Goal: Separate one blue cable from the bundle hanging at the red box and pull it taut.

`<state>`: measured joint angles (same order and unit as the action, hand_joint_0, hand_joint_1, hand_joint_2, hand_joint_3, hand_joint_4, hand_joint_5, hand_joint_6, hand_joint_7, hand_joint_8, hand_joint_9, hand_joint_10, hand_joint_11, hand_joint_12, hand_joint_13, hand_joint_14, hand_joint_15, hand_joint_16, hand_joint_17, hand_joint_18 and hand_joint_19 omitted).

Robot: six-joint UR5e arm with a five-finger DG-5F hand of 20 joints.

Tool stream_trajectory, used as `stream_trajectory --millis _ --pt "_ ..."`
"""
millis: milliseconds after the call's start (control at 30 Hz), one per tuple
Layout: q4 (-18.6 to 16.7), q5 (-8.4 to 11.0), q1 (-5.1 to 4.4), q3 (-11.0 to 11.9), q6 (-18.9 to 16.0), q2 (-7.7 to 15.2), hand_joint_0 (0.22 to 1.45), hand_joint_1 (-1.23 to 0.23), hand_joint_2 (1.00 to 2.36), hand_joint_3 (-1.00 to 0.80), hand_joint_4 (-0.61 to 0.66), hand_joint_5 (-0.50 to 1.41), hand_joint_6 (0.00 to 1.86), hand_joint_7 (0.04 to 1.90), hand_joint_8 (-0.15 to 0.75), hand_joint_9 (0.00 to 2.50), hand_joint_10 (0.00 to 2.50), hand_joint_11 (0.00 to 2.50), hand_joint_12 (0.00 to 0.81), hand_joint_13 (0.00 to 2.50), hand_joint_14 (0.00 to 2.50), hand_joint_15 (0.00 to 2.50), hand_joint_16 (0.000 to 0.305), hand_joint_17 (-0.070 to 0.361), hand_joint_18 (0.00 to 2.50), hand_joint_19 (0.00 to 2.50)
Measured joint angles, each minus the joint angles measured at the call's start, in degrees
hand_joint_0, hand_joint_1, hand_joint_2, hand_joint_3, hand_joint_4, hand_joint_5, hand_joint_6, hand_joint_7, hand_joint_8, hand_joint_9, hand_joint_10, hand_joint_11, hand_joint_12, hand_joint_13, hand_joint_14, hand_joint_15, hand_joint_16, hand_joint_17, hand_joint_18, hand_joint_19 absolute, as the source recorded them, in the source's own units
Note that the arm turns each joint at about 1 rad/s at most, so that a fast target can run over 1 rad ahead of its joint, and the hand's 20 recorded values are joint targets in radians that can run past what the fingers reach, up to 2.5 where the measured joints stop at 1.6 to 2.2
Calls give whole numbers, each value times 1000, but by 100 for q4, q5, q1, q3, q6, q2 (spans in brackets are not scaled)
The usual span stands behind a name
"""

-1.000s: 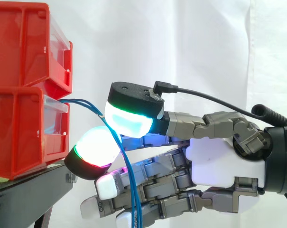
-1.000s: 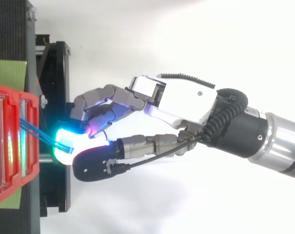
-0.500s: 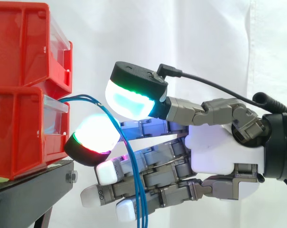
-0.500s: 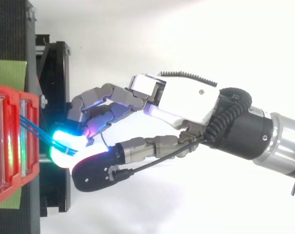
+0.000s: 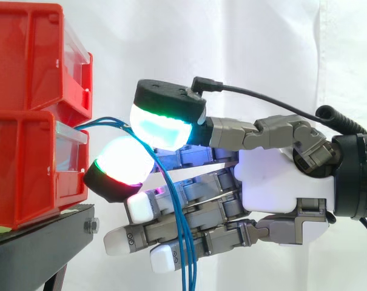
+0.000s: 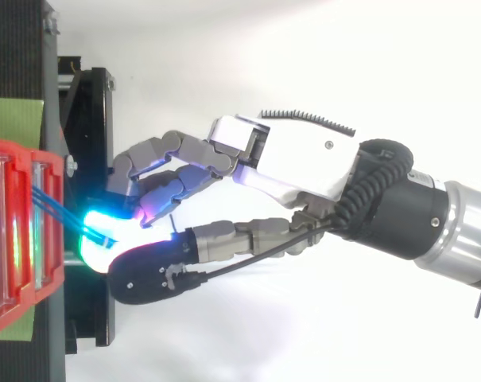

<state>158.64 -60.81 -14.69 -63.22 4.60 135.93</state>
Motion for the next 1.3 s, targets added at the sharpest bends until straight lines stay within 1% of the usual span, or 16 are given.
stream_trajectory --millis 133,167,233,267,467,533,633,800,833,900,933,1067,1100,1167,1233,1300 --pt "13 7 -4 2 -3 1 667 -732 1023 -217 3 -222 935 1001 278 871 23 805 260 654 13 331 43 97 639 568" --pt "15 10 -6 2 -4 1 687 -773 1023 -227 -7 -226 938 1020 276 870 23 816 261 666 14 345 43 96 645 567" --pt "17 13 -9 2 -5 -1 717 -806 1021 -258 -32 -231 944 1003 266 876 21 822 259 686 14 361 43 97 652 554" --pt "24 14 -12 3 -6 -2 747 -835 1021 -285 -26 -235 950 1049 254 893 23 846 253 701 16 371 42 96 646 560" --pt "105 23 -18 4 -54 -1 828 -847 1003 -468 -67 -229 946 1026 238 922 23 858 251 737 16 403 39 88 631 559" --pt "119 23 -23 4 -72 0 838 -855 1000 -500 -77 -227 944 1015 231 925 24 862 253 753 16 412 38 85 632 550" --pt "128 24 -30 4 -86 1 814 -879 1000 -500 -59 -223 938 989 222 934 24 861 255 784 17 426 37 83 670 496" --pt "144 26 -39 3 -96 2 666 -900 1000 -500 -18 -224 926 975 228 930 24 867 264 797 19 432 36 82 667 529" --pt "151 28 -39 3 -101 1 666 -900 1000 -500 -18 -224 926 975 228 930 24 867 264 797 19 432 36 82 667 529" --pt "173 29 -39 3 -116 1 579 -907 1000 -500 12 -228 921 957 238 928 23 871 268 801 19 444 38 85 671 536" --pt "185 30 -38 3 -123 0 572 -904 1000 -500 14 -228 920 955 237 928 24 872 269 802 18 446 38 85 672 536" --pt "225 27 -38 3 -141 -2 504 -846 1000 -500 60 -230 915 899 262 932 22 865 287 814 17 444 42 95 697 554" --pt "228 27 -39 5 -142 -2 496 -800 1000 -500 69 -230 912 893 265 937 21 852 290 815 19 449 43 97 703 560" --pt "234 26 -41 5 -143 -1 496 -766 1000 -500 67 -230 910 886 266 942 21 858 291 814 18 444 43 98 705 559" --pt "235 26 -41 5 -146 0 496 -694 1000 -500 70 -229 909 875 270 947 22 852 291 814 18 441 43 98 706 574" --pt "235 28 -46 5 -147 0 557 -541 1000 -500 54 -227 899 911 257 947 20 840 269 792 17 443 41 91 681 591"
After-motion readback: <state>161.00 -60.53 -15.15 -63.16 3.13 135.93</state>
